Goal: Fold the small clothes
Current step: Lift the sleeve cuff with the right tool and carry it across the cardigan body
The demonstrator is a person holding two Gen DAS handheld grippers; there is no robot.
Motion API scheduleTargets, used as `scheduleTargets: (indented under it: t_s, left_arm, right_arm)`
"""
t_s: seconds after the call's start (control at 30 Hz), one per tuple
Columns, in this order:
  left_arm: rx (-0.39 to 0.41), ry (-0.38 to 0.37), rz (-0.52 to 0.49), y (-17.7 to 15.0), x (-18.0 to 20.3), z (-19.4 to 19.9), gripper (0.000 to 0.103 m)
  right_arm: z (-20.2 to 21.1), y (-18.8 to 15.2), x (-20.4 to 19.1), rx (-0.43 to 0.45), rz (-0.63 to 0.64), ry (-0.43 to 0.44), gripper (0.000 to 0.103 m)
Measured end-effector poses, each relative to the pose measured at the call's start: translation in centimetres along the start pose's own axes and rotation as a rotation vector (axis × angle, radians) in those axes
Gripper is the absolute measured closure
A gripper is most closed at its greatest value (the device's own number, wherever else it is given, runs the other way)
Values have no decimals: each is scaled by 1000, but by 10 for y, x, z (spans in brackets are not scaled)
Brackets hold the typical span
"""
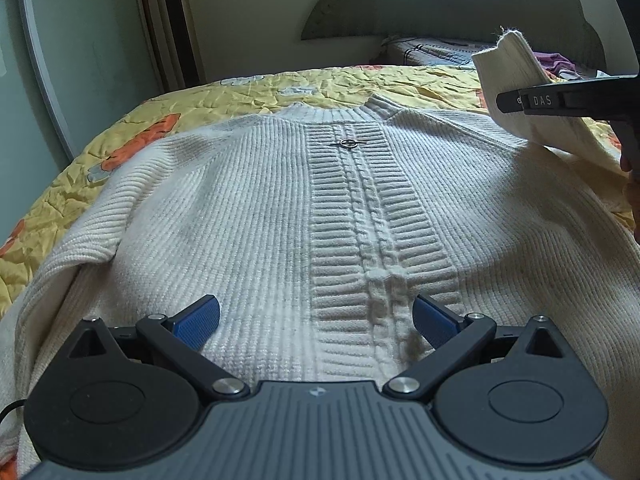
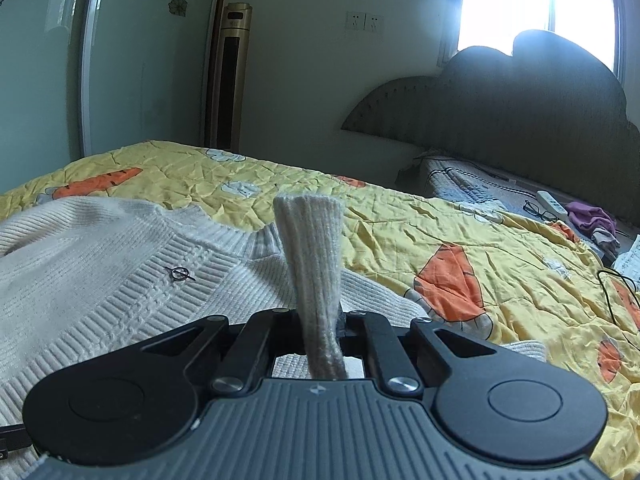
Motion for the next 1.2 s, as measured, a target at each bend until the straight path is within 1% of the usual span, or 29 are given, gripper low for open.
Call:
scheduleTargets:
  t_s: [0.2,0.3,0.33,0.4,0.5,0.7,0.9,1.2]
  left_arm:
    - [9,-5,-6,-1,0,0,0]
    - [43,-21,30,-1,-8,7,0]
    - [60,-15,39,0,-11,10,0]
    - [93,28,47,1,-18,16,0]
    - [124,124,63,3,-35,22,0]
    - [122,230,102,-4,-71,26,0]
    - [105,273,113,-18,-90,24,0]
    - [102,277,75,-30,-85,22,0]
  right_arm:
    - [-3,3,-3,-4,1,-4,90]
    - [-3,6,-7,2,12,-4,90]
    - [-2,8,-9,4,17,-4,90]
    - [-2,13,-13,11,33,-6,90]
    - [-3,20,-23,25,60,-9,90]
    - [-11,29,-49,37,95,13,90]
    - [-24,35,-77,26,110,49,90]
    - [-36,44,-123,27,148,109,91]
Point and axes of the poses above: each gripper's, at about its wrist camera, not at the fingertips, and z roughly against the way its jaws point, x to its right, y to its top, the point moved 1 cm from there along -z, roughly the way its jaws point, and after that the axes turned 3 degrees about -z, right-handed, at the moved point
